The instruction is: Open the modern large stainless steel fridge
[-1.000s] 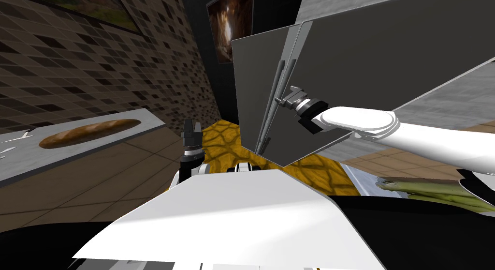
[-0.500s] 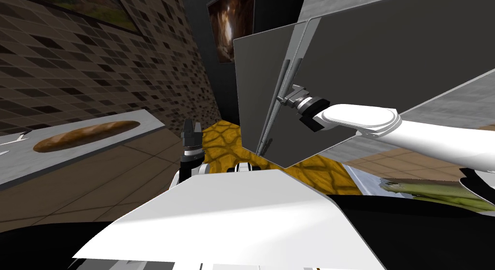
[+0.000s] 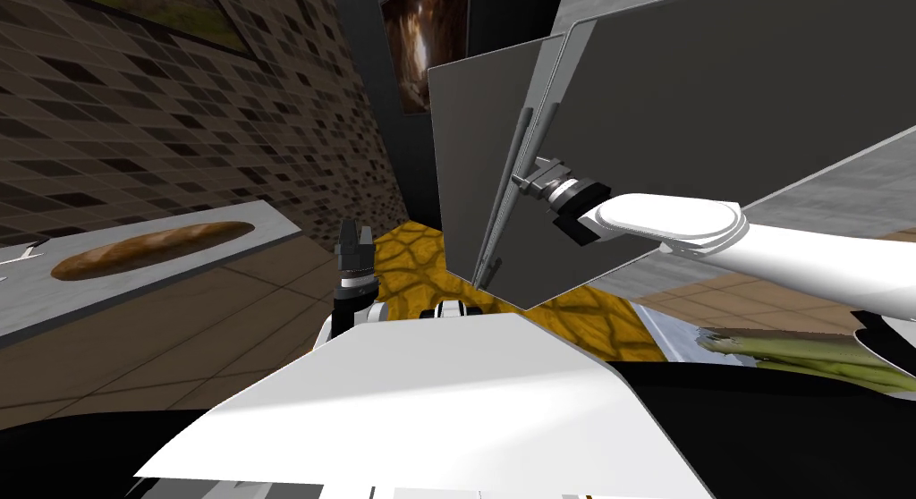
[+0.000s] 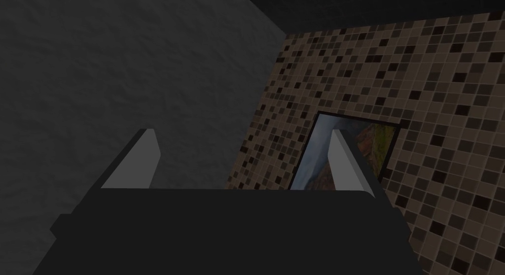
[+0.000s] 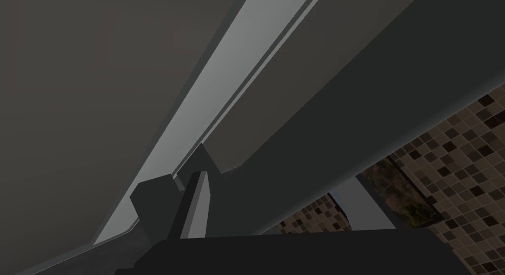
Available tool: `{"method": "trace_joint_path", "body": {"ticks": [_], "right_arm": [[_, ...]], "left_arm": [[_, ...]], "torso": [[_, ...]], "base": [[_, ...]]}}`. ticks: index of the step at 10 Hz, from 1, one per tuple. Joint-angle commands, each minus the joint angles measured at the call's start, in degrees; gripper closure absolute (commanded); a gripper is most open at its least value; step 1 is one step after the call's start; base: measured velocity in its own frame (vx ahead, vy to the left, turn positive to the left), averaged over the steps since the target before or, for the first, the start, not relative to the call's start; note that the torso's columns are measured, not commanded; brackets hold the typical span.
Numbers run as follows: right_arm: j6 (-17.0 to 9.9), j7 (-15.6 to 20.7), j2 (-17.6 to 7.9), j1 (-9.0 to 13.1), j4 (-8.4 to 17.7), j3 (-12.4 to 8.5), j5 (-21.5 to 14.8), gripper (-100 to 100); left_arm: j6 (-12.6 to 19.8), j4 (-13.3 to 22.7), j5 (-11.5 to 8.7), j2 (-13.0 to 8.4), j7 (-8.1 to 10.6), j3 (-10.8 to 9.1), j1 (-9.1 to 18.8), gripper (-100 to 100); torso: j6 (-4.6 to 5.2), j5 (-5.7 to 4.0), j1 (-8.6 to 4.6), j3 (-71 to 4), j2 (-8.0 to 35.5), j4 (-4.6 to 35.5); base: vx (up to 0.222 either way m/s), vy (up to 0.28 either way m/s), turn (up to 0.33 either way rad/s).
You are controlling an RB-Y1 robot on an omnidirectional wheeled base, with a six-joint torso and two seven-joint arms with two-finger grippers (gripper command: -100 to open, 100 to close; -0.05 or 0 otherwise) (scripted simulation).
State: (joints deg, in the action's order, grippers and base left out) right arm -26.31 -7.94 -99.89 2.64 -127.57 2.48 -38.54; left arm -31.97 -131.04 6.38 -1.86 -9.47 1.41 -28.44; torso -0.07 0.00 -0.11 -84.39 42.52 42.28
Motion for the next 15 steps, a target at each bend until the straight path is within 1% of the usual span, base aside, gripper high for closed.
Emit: {"method": "trace_joint_path", "body": {"ticks": [1,2,3,4,5,6,7,8,9,11,12,14,15], "right_arm": [[0.3,-0.3,-0.5,1.9,-3.3,1.1,0.3,100],[0.2,-0.8,-0.8,2.3,-5.3,1.1,0.0,100],[0.2,-0.8,-0.8,1.8,-5.3,1.1,0.0,100],[0.2,-1.2,-1.0,2.6,-7.3,1.0,-0.2,100],[0.1,-1.6,-1.3,2.9,-9.0,0.9,-0.4,100],[0.1,-2.1,-1.5,3.3,-10.6,0.9,-0.6,100],[0.1,-2.1,-1.5,3.3,-11.2,0.9,-0.6,100],[0.0,-2.5,-1.8,3.6,-13.2,0.8,-0.8,100],[0.0,-2.5,-1.8,3.6,-13.2,0.8,-0.8,100],[-0.1,-3.4,-2.3,4.3,-17.1,0.7,-1.2,100],[-0.1,-3.4,-2.3,1.9,-17.2,-1.1,-1.2,100],[-0.1,-3.4,-2.3,4.3,-17.2,0.7,-1.2,100],[-0.1,-3.4,-2.3,4.3,-17.2,0.7,-1.2,100]], "left_arm": [[0.0,0.0,0.0,0.0,0.0,0.01,0.0,0],[0.0,0.0,0.0,0.0,0.0,0.01,0.0,0],[0.0,0.0,0.0,0.0,0.0,0.0,0.0,0],[0.0,0.0,0.0,0.0,0.0,0.01,0.0,0],[0.0,0.0,0.0,0.0,0.0,0.01,0.0,0],[0.0,0.0,0.0,0.0,0.0,0.0,0.0,0],[0.0,0.0,0.0,0.0,0.0,0.0,0.0,0],[0.0,0.0,0.0,0.0,0.0,0.01,0.0,0],[0.0,0.0,0.0,0.0,0.0,0.01,0.0,0],[0.0,0.0,0.0,0.0,0.0,0.01,0.0,0],[0.0,0.0,0.0,0.0,0.0,0.01,0.0,0],[0.0,0.0,0.0,0.0,0.0,0.01,0.0,0],[0.0,0.0,0.0,0.0,0.0,0.01,0.0,0]], "torso": [[0.15,0.0,0.06,-0.1,-0.1,0.1],[0.14,0.01,0.12,-0.1,-0.1,0.1],[0.12,0.05,0.08,-0.1,-0.1,0.1],[0.16,0.01,0.03,-0.2,-0.2,0.1],[0.11,0.03,0.08,-0.2,-0.2,0.1],[0.05,0.08,0.12,-0.1,-0.1,0.1],[0.08,0.05,0.04,0.0,0.0,0.2],[0.18,0.04,0.1,-0.1,-0.1,0.2],[0.14,0.03,0.09,-0.2,-0.2,0.1],[0.07,0.08,0.14,-0.2,-0.2,0.1],[0.07,0.06,0.09,0.0,0.0,0.1],[0.14,0.02,0.16,-0.3,-0.4,0.0],[0.1,0.08,0.23,-0.4,-0.5,0.0]], "base": [[-0.088,-0.077,0.006],[-0.103,-0.102,0.011],[-0.086,-0.088,0.016],[-0.084,-0.079,0.004],[-0.107,-0.11,0.008],[-0.126,-0.155,0.031],[-0.087,-0.109,0.032],[-0.058,-0.099,-0.003],[-0.061,-0.068,0.006],[-0.094,-0.092,0.012],[-0.077,-0.103,0.019],[-0.021,-0.018,-0.005],[0.007,0.011,-0.013]]}}
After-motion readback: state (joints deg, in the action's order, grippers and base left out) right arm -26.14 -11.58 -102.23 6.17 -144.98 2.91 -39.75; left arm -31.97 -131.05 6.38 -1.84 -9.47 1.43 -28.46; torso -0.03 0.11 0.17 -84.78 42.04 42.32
